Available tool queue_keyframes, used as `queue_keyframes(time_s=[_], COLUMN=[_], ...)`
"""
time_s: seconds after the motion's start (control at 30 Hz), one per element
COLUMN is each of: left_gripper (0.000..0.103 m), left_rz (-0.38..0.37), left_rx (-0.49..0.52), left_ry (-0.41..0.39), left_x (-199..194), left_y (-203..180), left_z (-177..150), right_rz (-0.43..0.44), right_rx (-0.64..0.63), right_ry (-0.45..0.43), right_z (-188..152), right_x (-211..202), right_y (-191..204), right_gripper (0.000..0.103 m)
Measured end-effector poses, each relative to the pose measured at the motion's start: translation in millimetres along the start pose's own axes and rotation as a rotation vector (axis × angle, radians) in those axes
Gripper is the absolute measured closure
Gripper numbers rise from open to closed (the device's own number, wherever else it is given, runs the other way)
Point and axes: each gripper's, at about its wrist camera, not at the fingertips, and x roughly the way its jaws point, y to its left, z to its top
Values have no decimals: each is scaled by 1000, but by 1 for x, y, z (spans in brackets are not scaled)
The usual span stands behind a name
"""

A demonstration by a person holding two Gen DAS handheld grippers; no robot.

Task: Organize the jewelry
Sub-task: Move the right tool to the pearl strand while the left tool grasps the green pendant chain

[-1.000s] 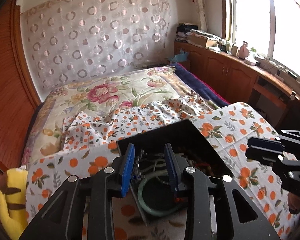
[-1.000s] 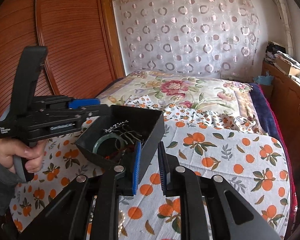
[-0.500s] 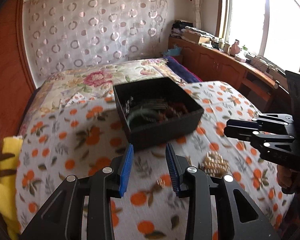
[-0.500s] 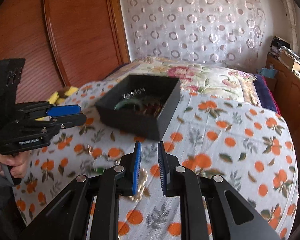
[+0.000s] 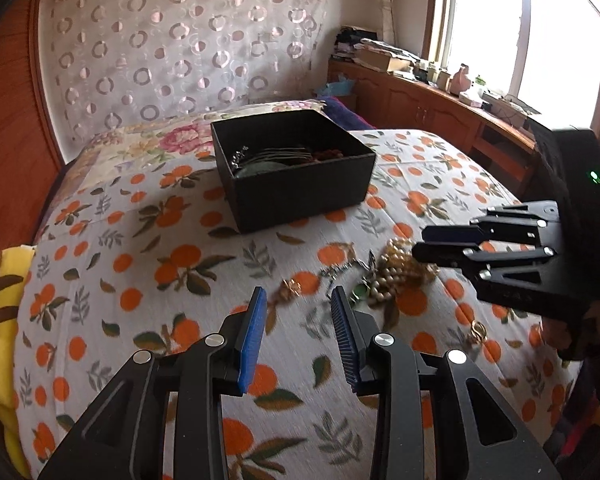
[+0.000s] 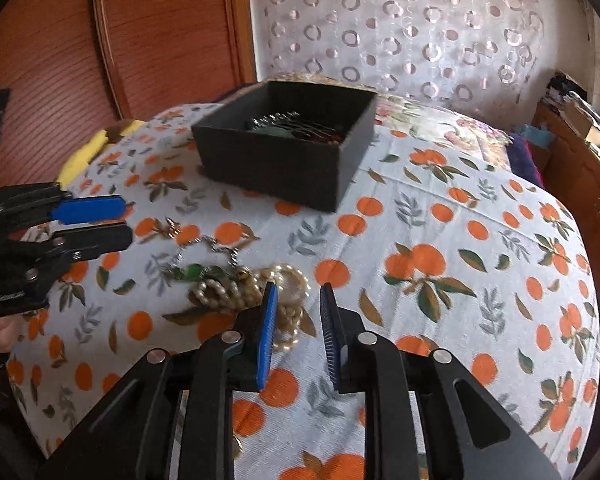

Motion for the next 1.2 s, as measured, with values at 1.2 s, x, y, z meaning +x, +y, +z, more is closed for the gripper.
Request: queue_keyframes(time_s=[1.2], left_gripper=[79], left_rz=[-125], left_rx=[58], left_ry=[100], left_x=[44], left_y=[-35], left_z=[14], right_rz=[8], right_rx=[44], right_ry=[2], right_z=[-8], right_x=[-1], right_y=[-17], right_gripper=[79])
